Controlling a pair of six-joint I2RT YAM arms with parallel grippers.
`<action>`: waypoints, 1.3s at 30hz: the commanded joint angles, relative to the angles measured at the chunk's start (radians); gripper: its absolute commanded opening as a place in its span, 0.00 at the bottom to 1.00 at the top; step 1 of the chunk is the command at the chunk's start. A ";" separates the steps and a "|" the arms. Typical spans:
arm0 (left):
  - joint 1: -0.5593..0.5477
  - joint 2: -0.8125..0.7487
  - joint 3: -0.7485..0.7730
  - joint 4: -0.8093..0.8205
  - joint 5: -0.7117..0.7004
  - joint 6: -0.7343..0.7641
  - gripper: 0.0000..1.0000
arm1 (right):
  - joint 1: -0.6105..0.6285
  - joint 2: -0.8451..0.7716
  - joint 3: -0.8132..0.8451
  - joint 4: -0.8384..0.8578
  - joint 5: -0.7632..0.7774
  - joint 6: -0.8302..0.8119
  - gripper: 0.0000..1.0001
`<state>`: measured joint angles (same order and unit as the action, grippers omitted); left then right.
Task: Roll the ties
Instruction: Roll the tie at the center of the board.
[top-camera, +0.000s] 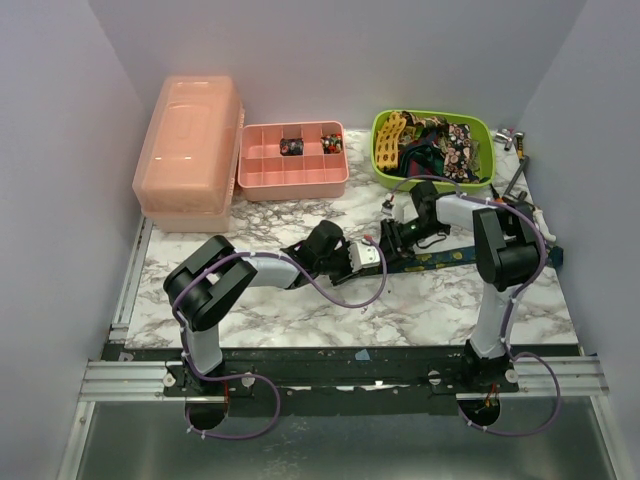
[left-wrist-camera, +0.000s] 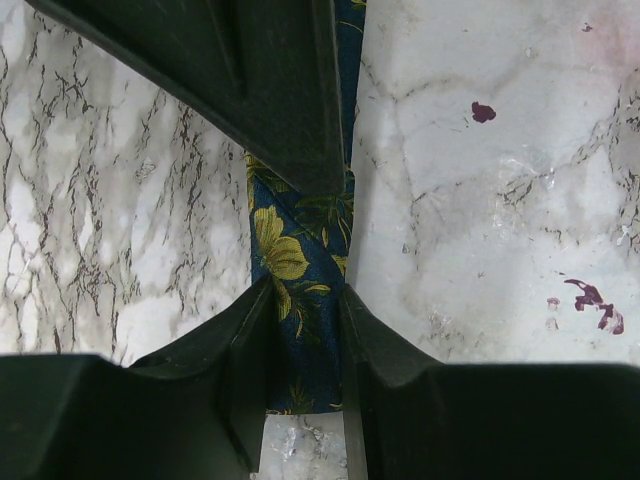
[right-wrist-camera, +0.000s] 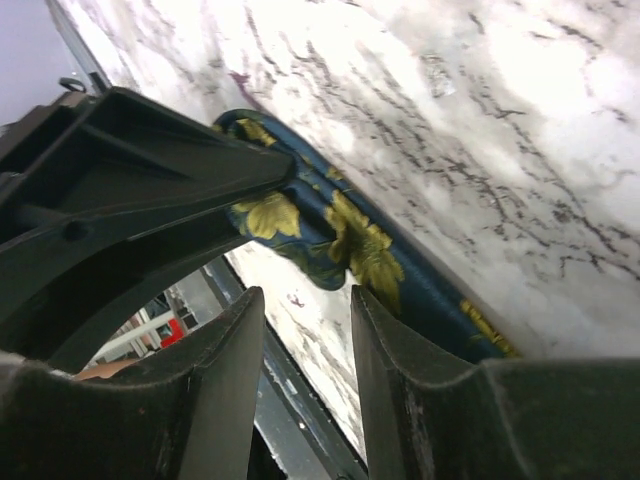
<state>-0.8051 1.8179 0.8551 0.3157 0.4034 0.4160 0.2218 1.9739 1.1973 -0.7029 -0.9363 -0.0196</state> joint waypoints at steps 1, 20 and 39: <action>0.009 0.006 -0.038 -0.098 0.020 0.022 0.29 | 0.021 0.042 0.007 0.038 0.075 -0.010 0.43; 0.055 -0.019 -0.045 -0.061 0.057 -0.060 0.57 | 0.085 0.103 0.080 -0.002 0.250 -0.039 0.01; 0.061 -0.086 -0.118 0.082 0.156 -0.041 0.35 | 0.085 0.189 0.073 -0.004 0.327 -0.020 0.01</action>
<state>-0.7292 1.7523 0.7387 0.3893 0.4812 0.3595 0.2993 2.0789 1.2919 -0.7418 -0.7898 -0.0086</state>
